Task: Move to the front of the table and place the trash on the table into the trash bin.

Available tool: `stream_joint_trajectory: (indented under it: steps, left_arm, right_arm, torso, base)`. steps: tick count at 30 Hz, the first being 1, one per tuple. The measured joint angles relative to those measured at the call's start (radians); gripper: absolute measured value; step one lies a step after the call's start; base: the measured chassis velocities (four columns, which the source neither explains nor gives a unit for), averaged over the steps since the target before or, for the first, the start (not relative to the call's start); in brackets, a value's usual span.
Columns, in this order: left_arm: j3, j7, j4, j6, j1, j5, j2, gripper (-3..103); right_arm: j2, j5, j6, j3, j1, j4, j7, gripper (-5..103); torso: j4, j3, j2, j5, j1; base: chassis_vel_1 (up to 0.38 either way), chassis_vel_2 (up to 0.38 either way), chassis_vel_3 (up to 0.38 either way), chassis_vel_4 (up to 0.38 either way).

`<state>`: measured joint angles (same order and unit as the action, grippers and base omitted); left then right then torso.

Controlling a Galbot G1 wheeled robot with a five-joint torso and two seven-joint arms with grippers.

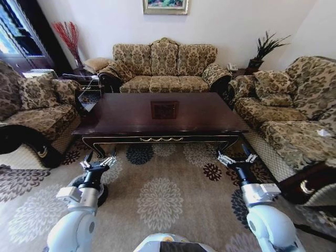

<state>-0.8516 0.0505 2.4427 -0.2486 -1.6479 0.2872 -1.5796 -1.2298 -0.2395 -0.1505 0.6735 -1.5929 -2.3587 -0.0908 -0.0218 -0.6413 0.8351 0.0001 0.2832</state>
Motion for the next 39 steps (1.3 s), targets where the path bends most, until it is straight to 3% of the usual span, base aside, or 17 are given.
stream_joint_trajectory:
  steps: [39]
  left_arm:
    - [0.0, -0.002, -0.004, 0.002, 0.001, -0.002, 0.0, 100]
  right_arm:
    - [0.001, -0.002, 0.0, 0.0, 0.001, 0.003, 0.001, 100]
  torso:
    - [0.0, 0.0, 0.0, -0.0001, 0.0]
  base:
    - [0.0, 0.0, 0.0, 0.0]
